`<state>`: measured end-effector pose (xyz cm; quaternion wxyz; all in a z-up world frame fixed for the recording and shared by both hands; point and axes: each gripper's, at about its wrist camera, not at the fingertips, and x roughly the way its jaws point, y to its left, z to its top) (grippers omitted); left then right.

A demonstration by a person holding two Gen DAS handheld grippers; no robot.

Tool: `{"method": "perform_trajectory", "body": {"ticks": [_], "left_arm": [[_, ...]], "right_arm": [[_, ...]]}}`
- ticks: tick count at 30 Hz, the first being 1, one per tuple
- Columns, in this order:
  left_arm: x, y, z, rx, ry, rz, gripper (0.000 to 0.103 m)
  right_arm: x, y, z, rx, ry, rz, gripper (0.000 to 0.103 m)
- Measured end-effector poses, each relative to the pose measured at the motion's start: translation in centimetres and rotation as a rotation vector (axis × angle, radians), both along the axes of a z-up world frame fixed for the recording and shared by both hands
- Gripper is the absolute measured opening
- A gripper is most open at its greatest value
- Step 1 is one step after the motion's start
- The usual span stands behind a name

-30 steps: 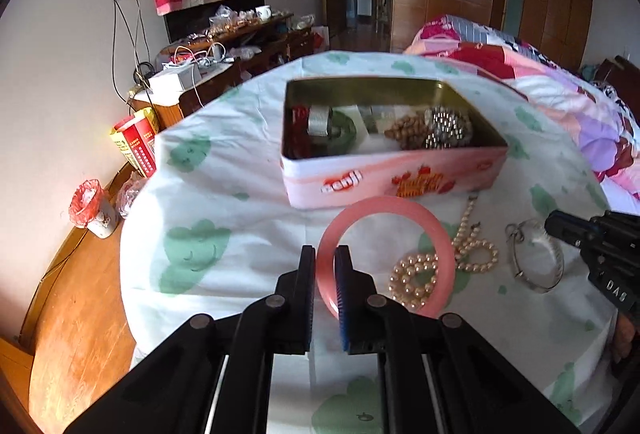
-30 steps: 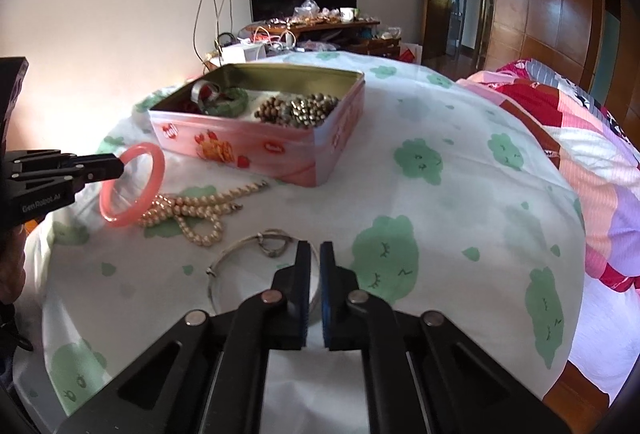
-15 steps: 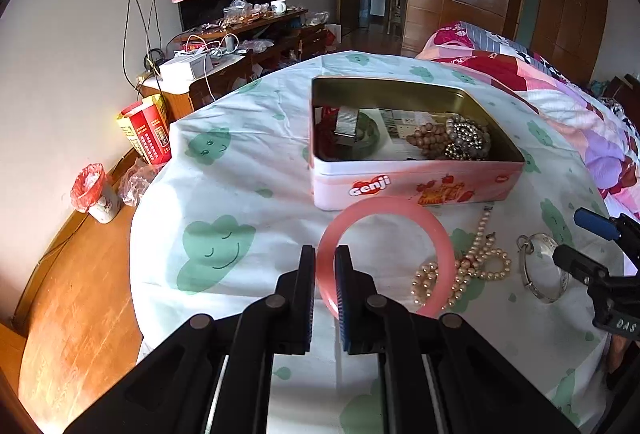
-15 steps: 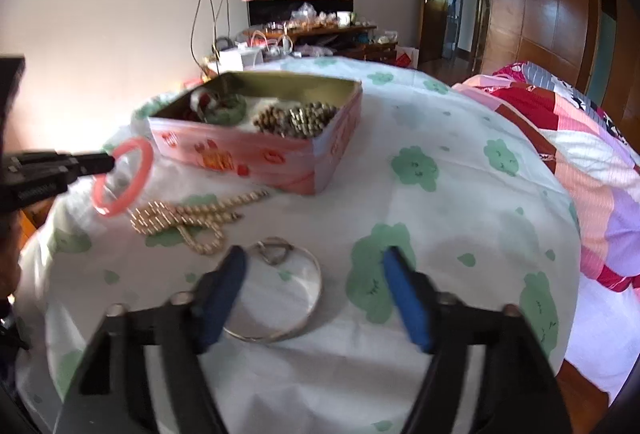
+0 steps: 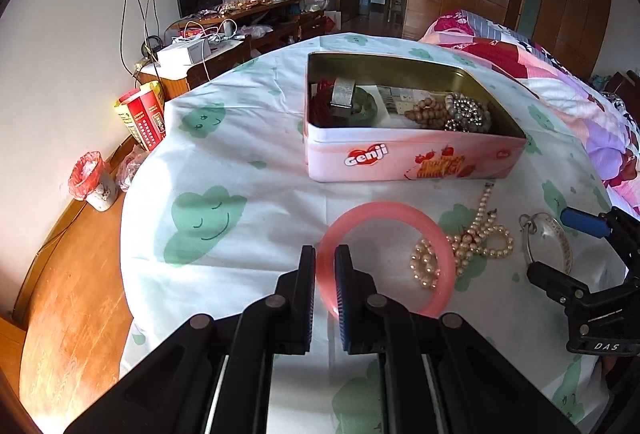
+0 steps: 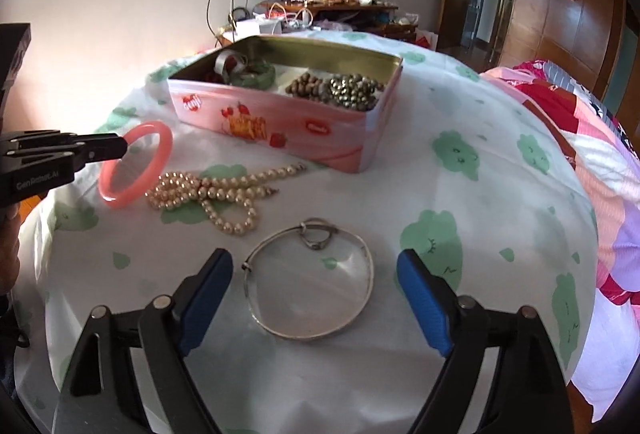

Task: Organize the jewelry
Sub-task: 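Hold the pink bangle with the left tool while the right tool grasps and lifts the silver bangle, then carry the pink bangle with the left tool while the right tool lowers the silver bangle into the tin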

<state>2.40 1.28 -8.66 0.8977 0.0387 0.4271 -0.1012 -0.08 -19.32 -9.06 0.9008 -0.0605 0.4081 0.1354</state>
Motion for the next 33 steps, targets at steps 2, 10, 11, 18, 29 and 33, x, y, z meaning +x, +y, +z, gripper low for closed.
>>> {"method": "perform_trajectory", "body": {"ticks": [2,10,11,18,29,33], "left_arm": [[-0.2,-0.1,-0.1,0.0,-0.001,-0.004,0.009],[-0.3,-0.4,-0.1,0.003,-0.003,-0.009,0.009],[-0.3,-0.4,-0.1,0.003,-0.003,-0.009,0.009],[-0.4,-0.5,0.7,-0.007,-0.022,-0.006,0.009],[-0.1,-1.1,6.6,-0.023,-0.14,-0.022,0.009],[0.4,-1.4,8.0,-0.016,-0.17,-0.025,0.009]], "right_arm": [[0.0,0.3,-0.1,-0.021,0.003,0.007,0.086],[-0.2,0.2,-0.3,-0.002,0.014,0.024,0.072],[-0.3,0.3,-0.3,-0.001,0.009,0.025,0.072],[-0.7,0.3,0.3,0.002,-0.026,0.023,0.072],[-0.3,-0.6,3.7,0.022,-0.121,-0.001,0.072],[0.4,-0.6,5.0,0.031,-0.156,0.0,0.072]]}}
